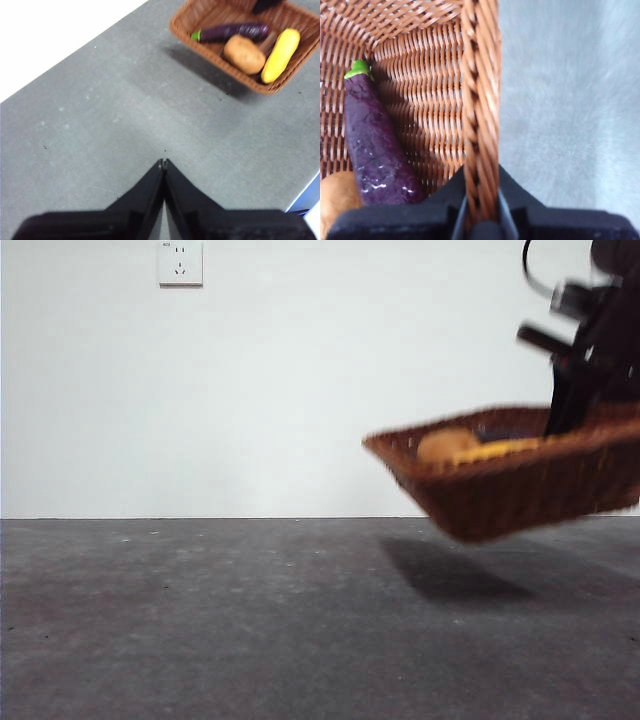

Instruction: Help me put the vegetables on the table into the basket

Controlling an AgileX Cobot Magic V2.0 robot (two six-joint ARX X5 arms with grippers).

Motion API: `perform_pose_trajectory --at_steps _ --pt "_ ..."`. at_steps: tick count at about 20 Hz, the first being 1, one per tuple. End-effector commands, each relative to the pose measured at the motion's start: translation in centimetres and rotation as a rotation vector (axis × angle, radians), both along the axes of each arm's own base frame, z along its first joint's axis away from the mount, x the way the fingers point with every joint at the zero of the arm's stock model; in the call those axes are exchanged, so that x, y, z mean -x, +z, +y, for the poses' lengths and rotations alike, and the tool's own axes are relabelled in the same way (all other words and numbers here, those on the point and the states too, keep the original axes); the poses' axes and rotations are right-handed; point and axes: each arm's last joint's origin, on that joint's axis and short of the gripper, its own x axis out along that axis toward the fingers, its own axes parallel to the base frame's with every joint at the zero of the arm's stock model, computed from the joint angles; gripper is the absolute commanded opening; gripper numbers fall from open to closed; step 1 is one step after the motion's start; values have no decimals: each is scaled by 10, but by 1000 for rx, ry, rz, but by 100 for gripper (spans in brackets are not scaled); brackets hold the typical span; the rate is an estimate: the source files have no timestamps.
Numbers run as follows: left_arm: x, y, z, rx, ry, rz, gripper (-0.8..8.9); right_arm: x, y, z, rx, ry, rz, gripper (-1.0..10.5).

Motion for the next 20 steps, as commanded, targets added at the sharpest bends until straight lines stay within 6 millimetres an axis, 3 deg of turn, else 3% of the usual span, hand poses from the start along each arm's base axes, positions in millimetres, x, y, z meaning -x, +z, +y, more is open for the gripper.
perform_pose_trajectory --at_steps 1,5,10,16,20 --pt "1 -1 1 5 13 11 -8 -12 -17 0 -6 11 19 -11" --pt "2 -3 2 5 25 36 -8 -24 -44 -8 18 -14 66 -11" --pt "-3 -4 -2 -6 25 51 -8 -28 -57 -22 71 -42 90 -11" --pt "-10 -5 -7 -21 25 70 -8 -36 -90 -23 79 -37 163 -11" --pt "-10 -5 -7 -21 25 70 -8 -37 -92 -23 73 -32 164 45"
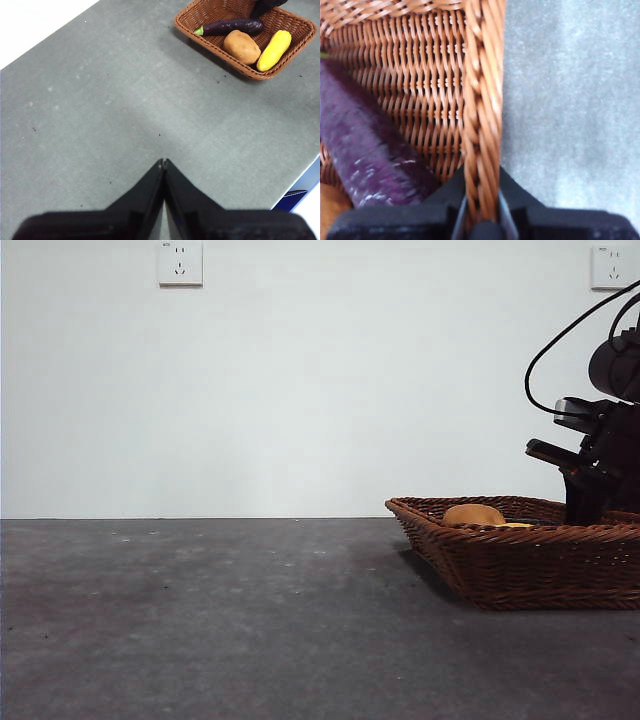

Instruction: Help me put the vegetables on the table into the basket

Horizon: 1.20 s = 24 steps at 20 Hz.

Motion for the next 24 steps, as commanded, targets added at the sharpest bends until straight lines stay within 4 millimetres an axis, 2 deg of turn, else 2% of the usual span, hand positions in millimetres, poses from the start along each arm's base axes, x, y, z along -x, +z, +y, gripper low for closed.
perform_pose_trajectory --at_steps 1,3,6,9,11,14,19,24 --pt "0 0 1 8 10 -4 -8 -2 -13 1 20 0 32 158" --pt "0 0 0 6 10 -1 -8 0 -8 1 20 -1 22 374" --pt "-1 0 0 4 9 0 -8 5 19 1 40 -10 -52 387" --pt "-1 0 0 1 7 0 -8 26 69 1 61 -22 -150 382" --pt "-1 0 -1 1 6 0 -8 55 101 2 55 -16 -142 378" --pt "-1 0 -1 -6 0 -4 -8 105 139 6 -13 68 -107 375" --pt "-1 0 -1 -18 -10 -9 -8 172 182 9 -14 98 -167 357" --pt "-3 0 -2 -21 -10 -5 -8 230 204 11 -12 153 -224 83"
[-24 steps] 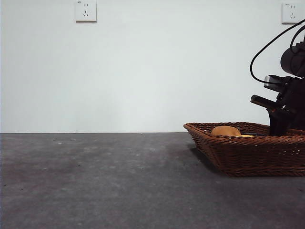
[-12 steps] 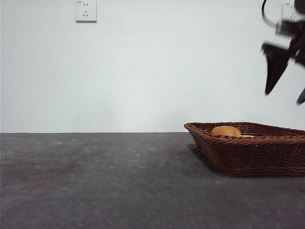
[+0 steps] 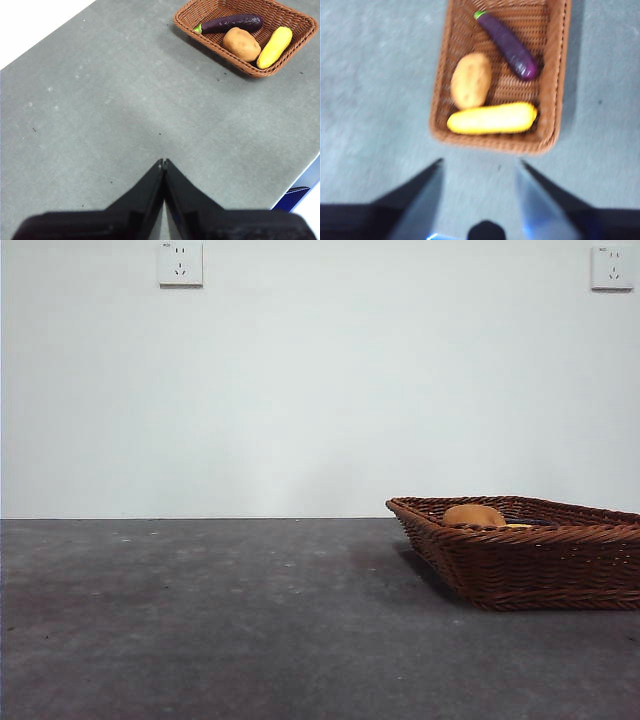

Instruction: Help me put the vegetables on the table into the basket

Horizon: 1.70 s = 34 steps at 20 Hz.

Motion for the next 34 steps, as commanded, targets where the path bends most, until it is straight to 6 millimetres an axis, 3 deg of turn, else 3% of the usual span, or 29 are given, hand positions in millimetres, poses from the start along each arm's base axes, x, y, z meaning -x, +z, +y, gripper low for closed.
perform_pose_trajectory --at_steps 1,6,17,24,31,34 --pt "0 0 0 -7 -2 -8 -8 18 4 2 -7 75 -30 19" --pt "0 0 0 -6 -1 -7 -8 45 11 4 -23 123 -73 -12" --pt "-1 0 0 -8 -2 -5 -4 47 8 3 10 97 -34 2" --pt "-4 -1 -2 -15 -2 4 -4 37 4 0 88 47 4 2" --pt "-12 -2 -8 -49 -16 10 -4 11 -7 -1 88 48 91 2" --pt "-17 7 -10 17 39 -90 -4 -3 -12 -1 87 50 114 2"
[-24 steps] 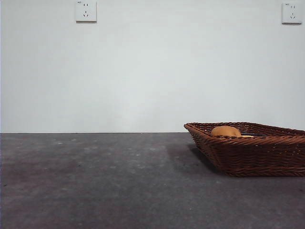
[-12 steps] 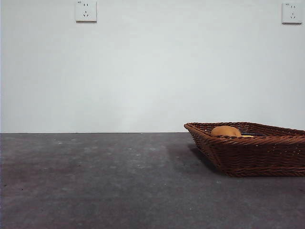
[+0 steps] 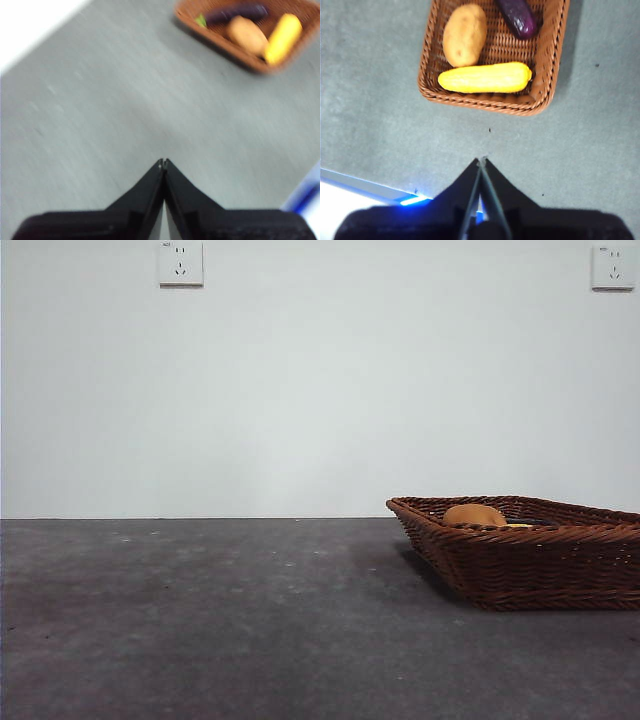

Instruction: Help me put the vegetables on the table into the basket

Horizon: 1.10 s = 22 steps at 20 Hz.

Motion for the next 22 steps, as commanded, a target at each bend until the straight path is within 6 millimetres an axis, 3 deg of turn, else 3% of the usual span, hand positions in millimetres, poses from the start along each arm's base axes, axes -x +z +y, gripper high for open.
perform_pose_trajectory --at_steps 1,7,11,15,22 --pt "-1 10 1 60 40 -104 -4 -10 -3 0 7 6 -4 1" --pt "8 37 31 81 103 -450 -4 -39 -6 -1 17 1 -102 2" --pt "23 24 53 132 111 -621 -4 -53 -1 -2 45 -16 -226 2" --pt "26 -32 64 93 250 -740 -4 -63 5 -3 47 -18 -332 2" --pt "11 -171 69 225 349 -647 -4 -66 8 -3 48 -19 -376 2"
